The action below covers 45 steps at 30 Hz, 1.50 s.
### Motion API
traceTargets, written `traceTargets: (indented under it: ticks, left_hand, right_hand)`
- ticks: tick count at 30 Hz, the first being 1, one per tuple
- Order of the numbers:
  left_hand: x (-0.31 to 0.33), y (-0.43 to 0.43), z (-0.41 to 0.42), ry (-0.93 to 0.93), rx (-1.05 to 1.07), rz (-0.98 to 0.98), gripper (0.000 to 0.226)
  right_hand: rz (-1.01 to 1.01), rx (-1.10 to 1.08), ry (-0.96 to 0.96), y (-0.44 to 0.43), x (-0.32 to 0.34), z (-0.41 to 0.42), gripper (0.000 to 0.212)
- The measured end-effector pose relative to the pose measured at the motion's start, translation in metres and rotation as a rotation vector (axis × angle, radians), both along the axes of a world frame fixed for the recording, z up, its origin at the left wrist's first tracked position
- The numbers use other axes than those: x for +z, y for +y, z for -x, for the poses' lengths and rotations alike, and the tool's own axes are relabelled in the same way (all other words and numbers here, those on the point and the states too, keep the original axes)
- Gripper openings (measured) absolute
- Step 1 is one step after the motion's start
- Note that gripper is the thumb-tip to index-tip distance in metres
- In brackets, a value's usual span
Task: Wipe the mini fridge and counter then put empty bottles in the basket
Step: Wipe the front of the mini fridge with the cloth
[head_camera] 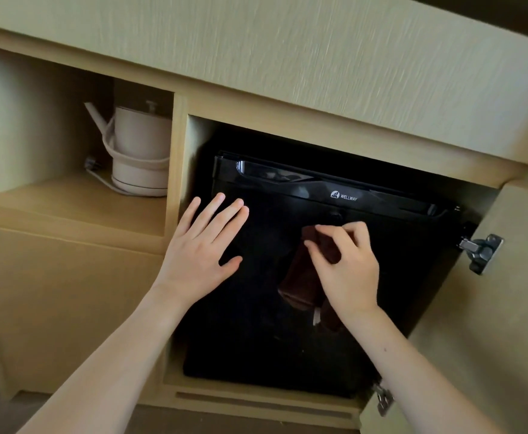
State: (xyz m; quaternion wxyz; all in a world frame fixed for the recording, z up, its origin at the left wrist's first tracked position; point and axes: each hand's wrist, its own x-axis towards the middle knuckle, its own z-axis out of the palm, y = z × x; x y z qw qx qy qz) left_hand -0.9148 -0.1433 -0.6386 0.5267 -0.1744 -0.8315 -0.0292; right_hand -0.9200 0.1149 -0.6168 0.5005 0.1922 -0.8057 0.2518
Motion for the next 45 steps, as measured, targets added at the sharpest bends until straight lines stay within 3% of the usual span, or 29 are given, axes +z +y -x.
traceTargets:
  ticks: [11,15,23,33,39,45]
  left_hand:
    - [-0.002,0.003,0.002,0.001,0.028,0.0,0.081]
    - [-0.004,0.004,0.004,-0.025,0.053,-0.001,0.083]
    - [0.027,0.056,0.018,0.024,-0.004,0.212,0.092]
    - [0.021,0.096,0.03,0.062,-0.098,0.172,0.085]
    - [0.016,0.099,0.03,0.056,-0.146,0.151,0.072]
    - [0.016,0.102,0.029,0.017,-0.178,0.141,0.071]
  right_hand:
    - [-0.147,-0.004,0.007,0.017,-0.031,0.001,0.028]
    - [0.059,-0.064,-0.036,0.045,-0.024,-0.003,0.028]
    - [0.405,-0.185,-0.104,0.085,-0.029,-0.007,0.027]
    - [0.05,-0.07,-0.049,0.035,-0.022,-0.001,0.03]
    - [0.365,-0.173,-0.132,0.099,-0.051,-0.008,0.028]
    - [0.592,-0.121,-0.145,0.094,-0.04,-0.006,0.023]
